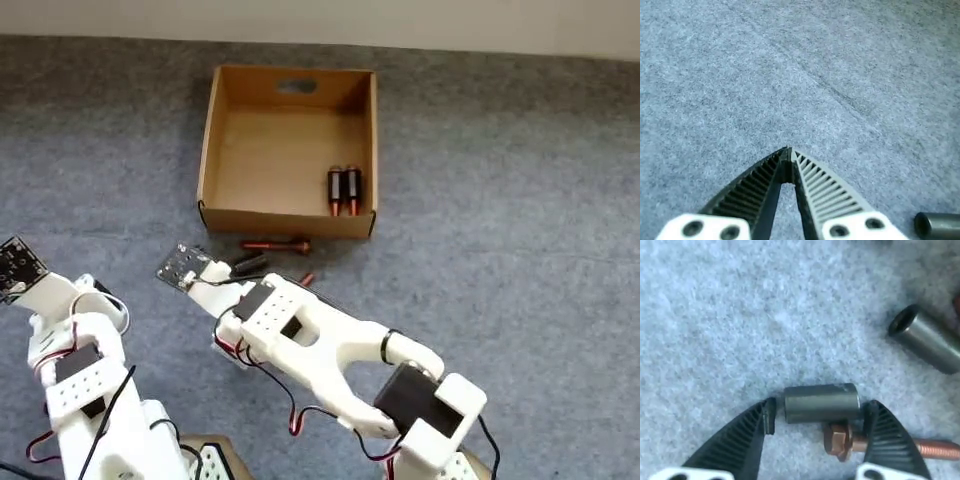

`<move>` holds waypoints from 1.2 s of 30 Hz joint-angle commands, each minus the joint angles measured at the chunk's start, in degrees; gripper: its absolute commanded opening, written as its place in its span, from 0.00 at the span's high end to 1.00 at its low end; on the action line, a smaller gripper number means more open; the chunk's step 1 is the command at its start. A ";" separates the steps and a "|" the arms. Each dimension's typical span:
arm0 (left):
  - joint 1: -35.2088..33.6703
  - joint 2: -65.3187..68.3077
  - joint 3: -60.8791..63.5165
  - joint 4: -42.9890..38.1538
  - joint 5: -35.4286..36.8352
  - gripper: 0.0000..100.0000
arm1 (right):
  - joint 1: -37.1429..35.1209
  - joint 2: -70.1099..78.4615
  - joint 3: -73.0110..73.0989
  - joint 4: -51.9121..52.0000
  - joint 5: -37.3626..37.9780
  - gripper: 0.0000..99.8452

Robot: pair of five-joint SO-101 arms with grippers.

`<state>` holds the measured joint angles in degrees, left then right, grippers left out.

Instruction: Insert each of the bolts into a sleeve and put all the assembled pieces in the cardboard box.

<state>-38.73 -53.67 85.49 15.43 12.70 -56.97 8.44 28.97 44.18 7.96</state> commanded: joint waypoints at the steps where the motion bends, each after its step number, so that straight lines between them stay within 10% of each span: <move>1: -0.22 -0.40 -3.21 -1.14 0.26 0.99 | 0.57 -0.92 -1.98 -0.92 0.97 0.73; 10: -0.22 -0.40 -3.12 -1.14 0.26 0.99 | 0.57 -3.38 -1.89 -0.92 0.62 0.75; 16: -0.22 -0.40 -3.12 -1.14 0.26 0.99 | 0.75 -3.65 -1.89 -0.84 0.53 1.00; 30: -0.13 -0.40 -3.12 -1.14 0.26 0.99 | 2.07 -26.42 9.01 1.01 0.53 0.99; 36: -0.13 -0.40 -3.03 -1.14 0.26 0.99 | 15.34 -37.41 19.03 1.01 0.44 0.99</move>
<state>-38.73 -53.67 85.49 15.43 12.70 -49.58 -22.68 45.32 44.79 7.96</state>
